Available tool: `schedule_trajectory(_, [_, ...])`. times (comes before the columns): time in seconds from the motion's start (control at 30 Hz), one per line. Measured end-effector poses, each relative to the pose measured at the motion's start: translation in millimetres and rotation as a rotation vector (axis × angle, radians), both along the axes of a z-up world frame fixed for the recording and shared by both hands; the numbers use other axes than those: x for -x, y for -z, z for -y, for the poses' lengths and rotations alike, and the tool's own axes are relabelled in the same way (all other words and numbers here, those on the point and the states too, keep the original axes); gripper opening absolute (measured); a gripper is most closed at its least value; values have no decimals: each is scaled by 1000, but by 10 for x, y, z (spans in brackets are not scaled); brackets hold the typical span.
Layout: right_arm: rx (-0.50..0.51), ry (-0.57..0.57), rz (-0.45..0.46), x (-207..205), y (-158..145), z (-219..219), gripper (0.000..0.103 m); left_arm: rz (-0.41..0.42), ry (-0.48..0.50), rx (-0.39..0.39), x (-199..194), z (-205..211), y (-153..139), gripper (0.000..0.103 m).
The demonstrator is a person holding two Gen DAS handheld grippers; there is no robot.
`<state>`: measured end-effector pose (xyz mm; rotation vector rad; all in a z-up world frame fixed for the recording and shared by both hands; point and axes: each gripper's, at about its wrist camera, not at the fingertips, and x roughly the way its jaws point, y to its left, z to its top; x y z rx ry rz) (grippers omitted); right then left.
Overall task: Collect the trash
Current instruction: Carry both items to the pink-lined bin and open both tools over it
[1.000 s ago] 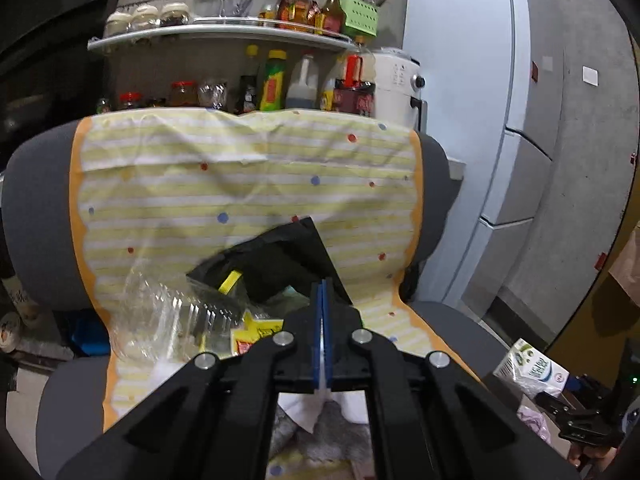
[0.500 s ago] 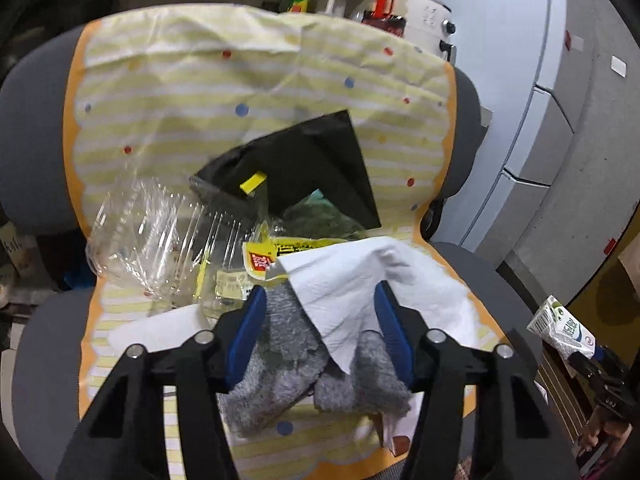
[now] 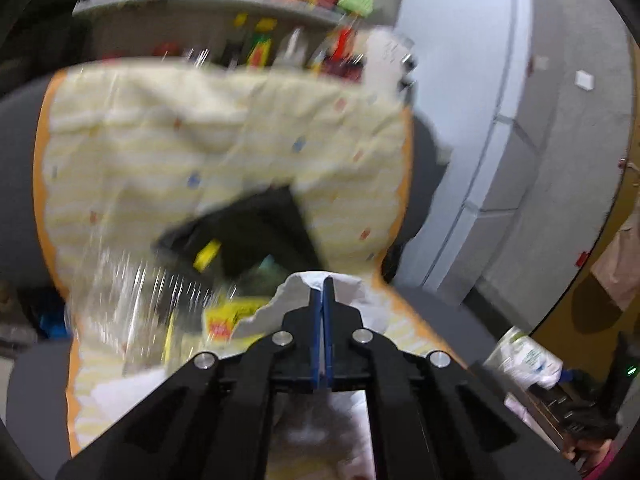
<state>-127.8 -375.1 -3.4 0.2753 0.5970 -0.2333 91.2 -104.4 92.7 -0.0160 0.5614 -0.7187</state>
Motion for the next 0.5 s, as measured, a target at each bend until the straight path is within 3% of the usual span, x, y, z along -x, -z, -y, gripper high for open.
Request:
schedule_trajectory(0.13, [7, 29, 29, 139, -60, 76, 73, 94, 60, 28, 297, 223, -390, 0])
schedule_trajectory(0.23, [16, 67, 48, 310, -112, 173, 73, 144, 129, 20, 582, 495, -485, 0])
schedule_trajectory(0.33, [33, 119, 54, 544, -156, 298, 73, 180, 220, 6, 916, 823, -418, 0])
schedule_trajectory(0.5, [71, 222, 38, 1043, -162, 482, 73, 219, 410, -21, 1482, 1380, -37, 0])
